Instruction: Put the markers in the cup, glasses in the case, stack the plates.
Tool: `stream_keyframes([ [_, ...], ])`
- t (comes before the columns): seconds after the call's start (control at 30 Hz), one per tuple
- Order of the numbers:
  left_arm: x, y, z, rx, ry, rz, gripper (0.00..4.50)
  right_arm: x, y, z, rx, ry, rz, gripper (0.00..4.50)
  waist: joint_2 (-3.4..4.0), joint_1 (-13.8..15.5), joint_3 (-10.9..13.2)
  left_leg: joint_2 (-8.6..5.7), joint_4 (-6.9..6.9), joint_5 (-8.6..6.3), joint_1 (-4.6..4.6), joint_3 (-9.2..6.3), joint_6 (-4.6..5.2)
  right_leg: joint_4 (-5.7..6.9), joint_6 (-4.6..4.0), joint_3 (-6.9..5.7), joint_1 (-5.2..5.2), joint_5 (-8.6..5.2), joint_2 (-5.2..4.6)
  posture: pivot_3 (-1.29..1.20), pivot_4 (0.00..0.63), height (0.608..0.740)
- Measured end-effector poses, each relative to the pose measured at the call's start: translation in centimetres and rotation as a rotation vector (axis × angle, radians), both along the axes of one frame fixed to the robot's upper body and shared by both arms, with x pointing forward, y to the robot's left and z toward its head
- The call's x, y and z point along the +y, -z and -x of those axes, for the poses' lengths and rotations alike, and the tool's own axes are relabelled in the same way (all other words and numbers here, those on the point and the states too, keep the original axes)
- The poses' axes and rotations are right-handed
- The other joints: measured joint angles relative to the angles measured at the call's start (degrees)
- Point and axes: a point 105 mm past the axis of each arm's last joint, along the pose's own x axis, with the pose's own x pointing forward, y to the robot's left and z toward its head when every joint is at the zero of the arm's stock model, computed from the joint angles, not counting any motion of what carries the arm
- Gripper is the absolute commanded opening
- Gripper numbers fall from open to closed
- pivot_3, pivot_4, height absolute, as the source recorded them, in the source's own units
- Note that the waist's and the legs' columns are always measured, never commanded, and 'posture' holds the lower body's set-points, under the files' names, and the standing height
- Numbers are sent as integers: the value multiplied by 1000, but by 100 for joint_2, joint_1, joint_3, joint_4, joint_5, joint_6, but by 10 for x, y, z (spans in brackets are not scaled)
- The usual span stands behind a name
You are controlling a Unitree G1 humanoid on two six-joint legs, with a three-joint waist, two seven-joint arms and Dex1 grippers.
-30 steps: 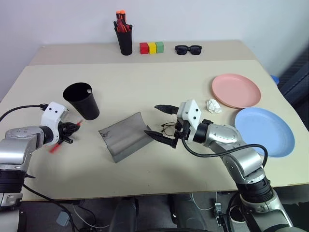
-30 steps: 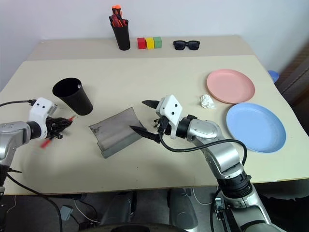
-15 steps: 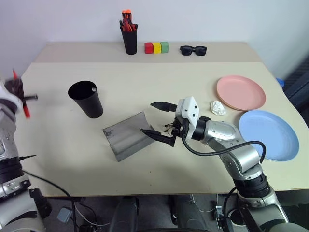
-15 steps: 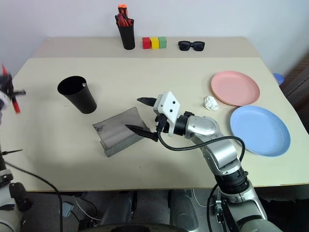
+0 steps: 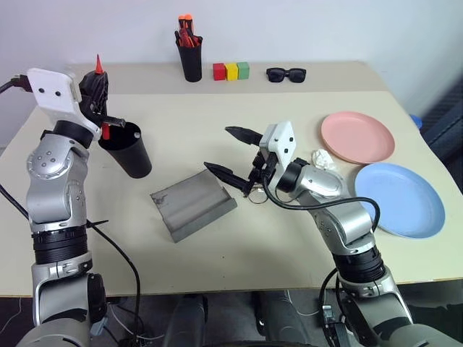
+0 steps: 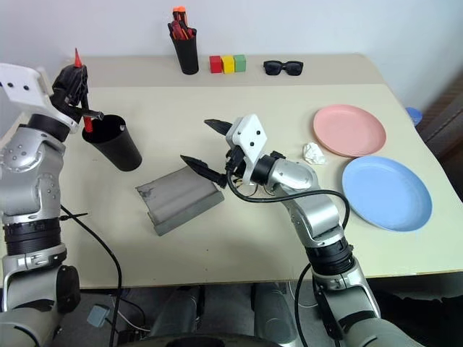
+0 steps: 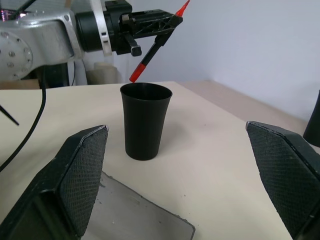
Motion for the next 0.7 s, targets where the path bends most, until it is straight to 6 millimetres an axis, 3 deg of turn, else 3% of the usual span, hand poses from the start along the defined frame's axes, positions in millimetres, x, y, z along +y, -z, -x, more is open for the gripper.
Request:
stream_keyframes([
  [0.53,1,18,-5,27,-27,50,33,2,1,2,3,-8,-12,4500,0,-34,0,0,-1,0,0,-2,0,1,1,0,0,1,1,0,150,740],
  [0.7,1,21,-4,32,-34,55,2379,4,2,3,3,-16,-10,4500,0,-34,0,0,0,0,0,-3,0,1,1,0,0,1,2,0,150,740],
])
